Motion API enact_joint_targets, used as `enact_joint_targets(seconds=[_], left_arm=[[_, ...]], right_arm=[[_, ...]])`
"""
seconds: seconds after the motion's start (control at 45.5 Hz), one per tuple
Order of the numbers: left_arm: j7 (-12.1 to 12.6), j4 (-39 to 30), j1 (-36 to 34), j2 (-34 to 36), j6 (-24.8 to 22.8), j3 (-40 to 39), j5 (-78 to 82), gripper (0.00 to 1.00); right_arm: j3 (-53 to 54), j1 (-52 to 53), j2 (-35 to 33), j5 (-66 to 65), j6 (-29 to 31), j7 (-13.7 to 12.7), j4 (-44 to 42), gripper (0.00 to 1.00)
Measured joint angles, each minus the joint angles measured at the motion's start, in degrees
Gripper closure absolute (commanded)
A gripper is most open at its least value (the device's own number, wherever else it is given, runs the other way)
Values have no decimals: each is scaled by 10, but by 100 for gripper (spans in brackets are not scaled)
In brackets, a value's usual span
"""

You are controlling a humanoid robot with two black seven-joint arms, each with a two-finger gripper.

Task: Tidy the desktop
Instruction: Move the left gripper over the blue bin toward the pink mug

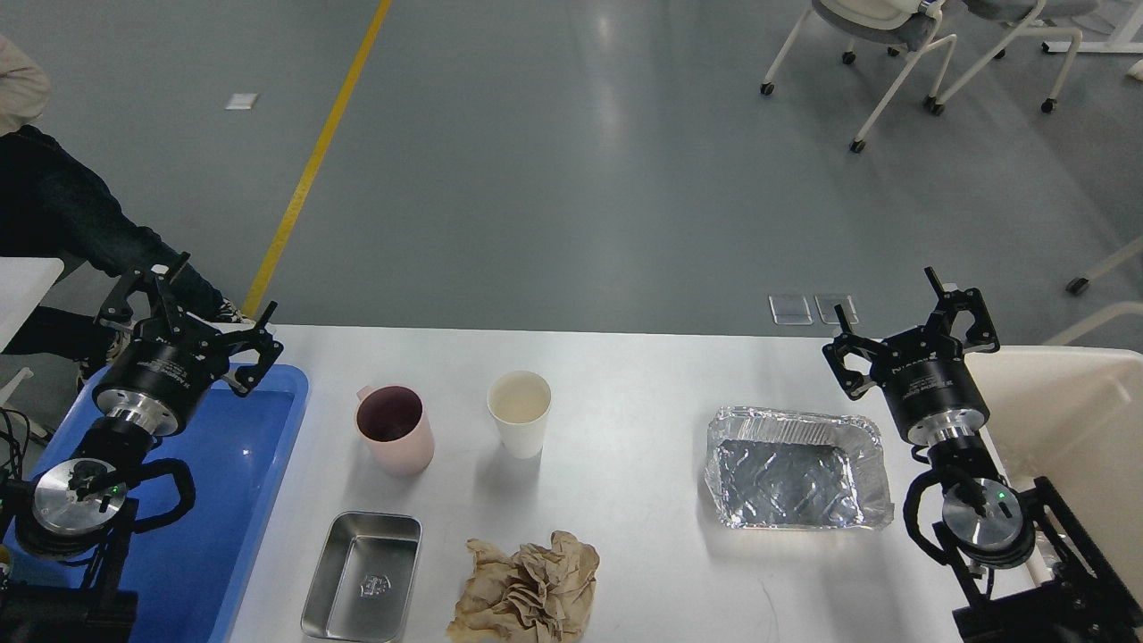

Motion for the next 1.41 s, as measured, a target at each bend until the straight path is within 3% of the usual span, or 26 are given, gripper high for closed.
enact_joint_targets(seconds=[0.154, 0.33, 0.506, 0.726, 0.814, 1.056, 1.276, 1.408], left_arm=[[-36, 8, 6, 8, 0, 4, 4, 3], [-42, 3, 6, 55, 57, 80, 41, 3], [-43, -24, -8, 224, 137, 255, 100, 3], [-46, -88, -89, 464, 146, 491, 109, 3], [-47, -113, -114, 533, 143, 552, 126, 3], [-42, -233, -108, 665, 131, 608, 269, 3], [-44, -247, -99, 747, 101, 640, 312, 3], [-48, -247, -101, 760, 89, 642, 324, 3]], right_arm=[[0, -1, 2, 0, 0, 0, -1, 0], [-1, -2, 3, 0, 0, 0, -1, 0], [-1, -3, 3, 0, 0, 0, -1, 0], [-15, 0, 5, 0, 0, 0, -3, 0], [-19, 1, 6, 0, 0, 0, -3, 0], [-22, 8, 5, 0, 0, 0, -4, 0], [-22, 9, 2, 0, 0, 0, -4, 0], [-22, 9, 1, 0, -1, 0, -4, 0]])
